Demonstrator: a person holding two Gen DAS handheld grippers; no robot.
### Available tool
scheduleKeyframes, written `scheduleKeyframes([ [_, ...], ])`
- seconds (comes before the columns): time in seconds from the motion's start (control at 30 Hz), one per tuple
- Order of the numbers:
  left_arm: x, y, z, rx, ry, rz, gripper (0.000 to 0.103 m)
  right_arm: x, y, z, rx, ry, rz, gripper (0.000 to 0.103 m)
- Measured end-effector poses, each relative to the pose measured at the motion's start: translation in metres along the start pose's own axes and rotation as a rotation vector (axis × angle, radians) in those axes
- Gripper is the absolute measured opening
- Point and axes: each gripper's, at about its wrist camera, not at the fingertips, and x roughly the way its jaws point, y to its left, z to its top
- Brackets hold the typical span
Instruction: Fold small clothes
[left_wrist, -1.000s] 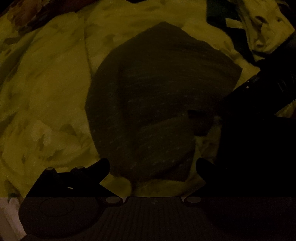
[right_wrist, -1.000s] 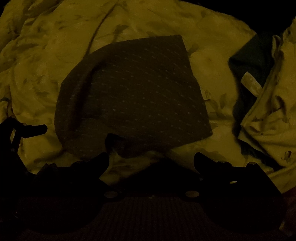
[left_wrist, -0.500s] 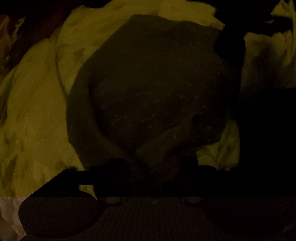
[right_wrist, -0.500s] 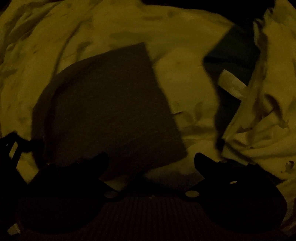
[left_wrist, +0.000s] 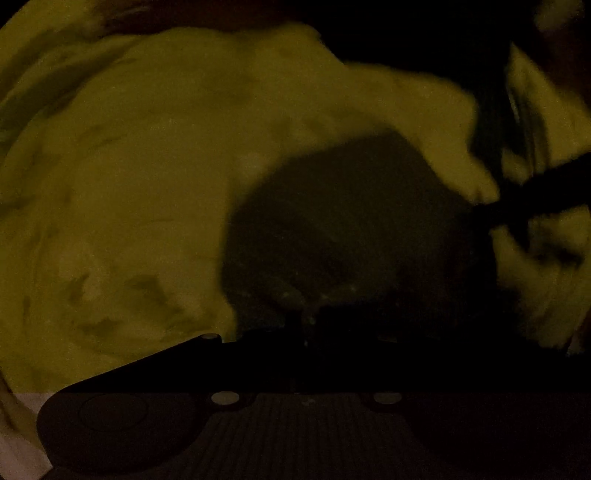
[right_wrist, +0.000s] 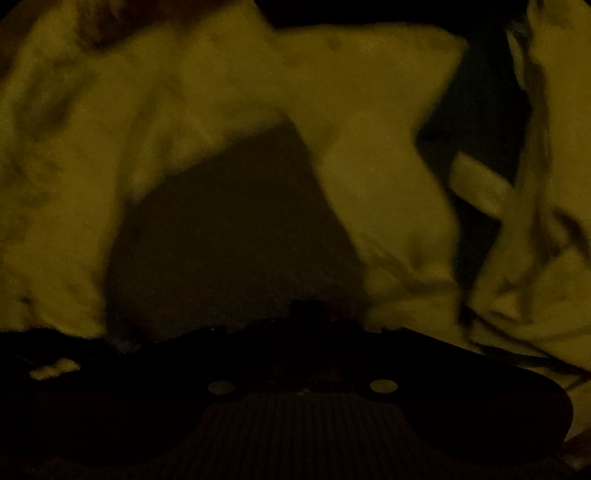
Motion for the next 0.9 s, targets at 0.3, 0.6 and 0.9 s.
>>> scheduleKeyframes([
  [0.3,-0.055,0.096,-0.005,-0.314,-0.156,0.1,0.071,-0.029,0.068,0.031,-0.146,-0.098,0.193,0.002],
  [0.6,-0.11,0.192,-0.074,-0.704,-0.176,0.282,0.053,-0.04,0.277,0.042,-0.404,-0.072,0.677,0.002],
  [0.9,-0.094,0.16,-0.102,-0.595,-0.094,0.223,0.103,0.02,0.181,-0.005,-0.247,0.043,0.206,0.058],
])
